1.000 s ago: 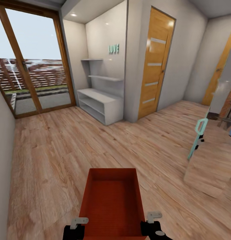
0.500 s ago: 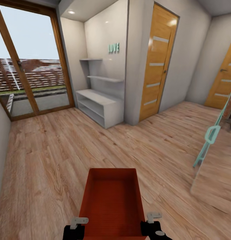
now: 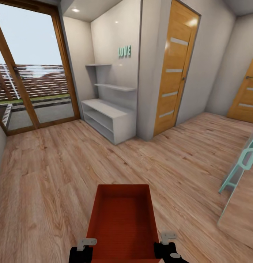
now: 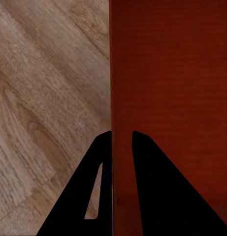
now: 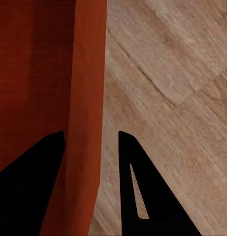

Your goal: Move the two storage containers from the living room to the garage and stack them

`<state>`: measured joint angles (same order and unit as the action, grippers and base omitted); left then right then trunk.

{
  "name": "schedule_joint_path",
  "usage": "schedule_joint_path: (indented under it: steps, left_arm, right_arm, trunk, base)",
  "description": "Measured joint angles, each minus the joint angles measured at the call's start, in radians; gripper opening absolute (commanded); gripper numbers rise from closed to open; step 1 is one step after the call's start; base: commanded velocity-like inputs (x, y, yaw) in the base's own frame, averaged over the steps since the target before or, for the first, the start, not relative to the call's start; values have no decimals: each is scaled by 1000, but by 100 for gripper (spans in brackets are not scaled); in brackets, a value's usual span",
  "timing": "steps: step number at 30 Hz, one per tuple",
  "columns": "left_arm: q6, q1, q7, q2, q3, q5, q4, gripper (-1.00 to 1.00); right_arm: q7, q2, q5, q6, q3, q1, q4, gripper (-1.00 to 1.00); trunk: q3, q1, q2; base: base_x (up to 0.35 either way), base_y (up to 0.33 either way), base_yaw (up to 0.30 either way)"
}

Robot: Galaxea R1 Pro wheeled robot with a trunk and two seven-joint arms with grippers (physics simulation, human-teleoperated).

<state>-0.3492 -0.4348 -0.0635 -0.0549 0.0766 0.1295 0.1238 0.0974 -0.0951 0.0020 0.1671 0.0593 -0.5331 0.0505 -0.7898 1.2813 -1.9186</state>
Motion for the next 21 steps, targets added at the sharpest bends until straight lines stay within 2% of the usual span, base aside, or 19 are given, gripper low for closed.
schedule_joint_path:
  steps: [21]
  left_arm:
    - [0,0,0,0,0,0,0,-100]
  right_arm:
    - [0,0,0,0,0,0,0,-100]
  trunk:
    - [0,0,0]
  base:
    - [347,0,0]
